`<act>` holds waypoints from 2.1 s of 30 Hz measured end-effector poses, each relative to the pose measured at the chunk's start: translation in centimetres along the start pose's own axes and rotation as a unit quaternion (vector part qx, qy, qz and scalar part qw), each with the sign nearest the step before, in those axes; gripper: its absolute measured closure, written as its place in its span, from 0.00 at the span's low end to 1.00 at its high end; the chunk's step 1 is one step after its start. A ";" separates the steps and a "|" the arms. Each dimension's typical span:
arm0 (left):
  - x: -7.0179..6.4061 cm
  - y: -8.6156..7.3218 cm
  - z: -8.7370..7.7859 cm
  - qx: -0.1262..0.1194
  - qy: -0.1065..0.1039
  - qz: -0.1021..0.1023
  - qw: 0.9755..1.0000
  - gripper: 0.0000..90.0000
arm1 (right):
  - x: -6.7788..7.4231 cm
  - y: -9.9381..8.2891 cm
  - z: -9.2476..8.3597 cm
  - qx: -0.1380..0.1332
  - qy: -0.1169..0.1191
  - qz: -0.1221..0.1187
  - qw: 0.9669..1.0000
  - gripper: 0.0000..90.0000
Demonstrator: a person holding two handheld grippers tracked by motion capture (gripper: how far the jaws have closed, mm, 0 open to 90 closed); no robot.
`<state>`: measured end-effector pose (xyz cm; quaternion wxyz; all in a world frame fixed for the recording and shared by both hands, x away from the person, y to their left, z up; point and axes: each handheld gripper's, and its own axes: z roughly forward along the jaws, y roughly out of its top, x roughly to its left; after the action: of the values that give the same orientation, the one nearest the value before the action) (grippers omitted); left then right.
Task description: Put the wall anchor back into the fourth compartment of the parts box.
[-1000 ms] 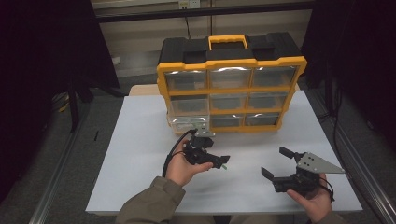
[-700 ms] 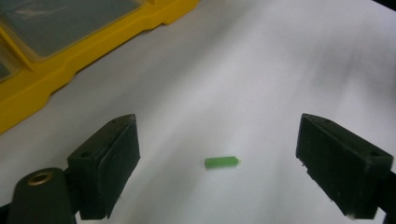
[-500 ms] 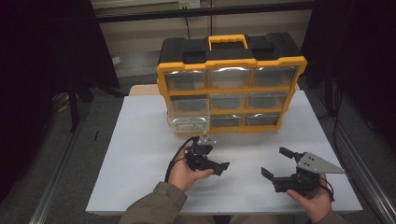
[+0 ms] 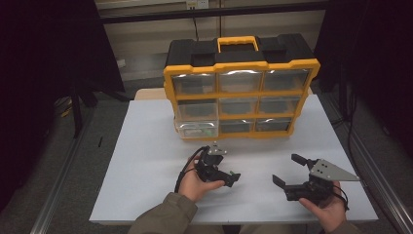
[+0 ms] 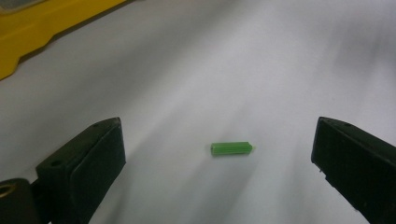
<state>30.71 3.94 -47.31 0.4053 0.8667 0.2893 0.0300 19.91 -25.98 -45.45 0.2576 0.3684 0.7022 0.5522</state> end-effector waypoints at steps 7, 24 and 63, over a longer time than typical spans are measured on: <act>0.0 -0.3 0.6 0.002 0.004 0.008 1.000 0.03 | 0.0 0.0 0.0 -0.001 0.000 0.000 1.000 0.03; -0.7 -0.7 0.9 0.015 0.019 0.055 0.998 0.21 | 0.0 0.0 0.0 0.000 -0.001 0.000 1.000 0.03; -1.0 -0.4 0.9 0.028 -0.023 0.054 0.998 0.81 | 0.0 0.0 0.1 0.007 0.001 0.000 1.000 0.03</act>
<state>29.91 3.00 -48.00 0.3850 0.8925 0.2336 0.0240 19.94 -25.92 -45.51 0.2541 0.3698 0.7064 0.5474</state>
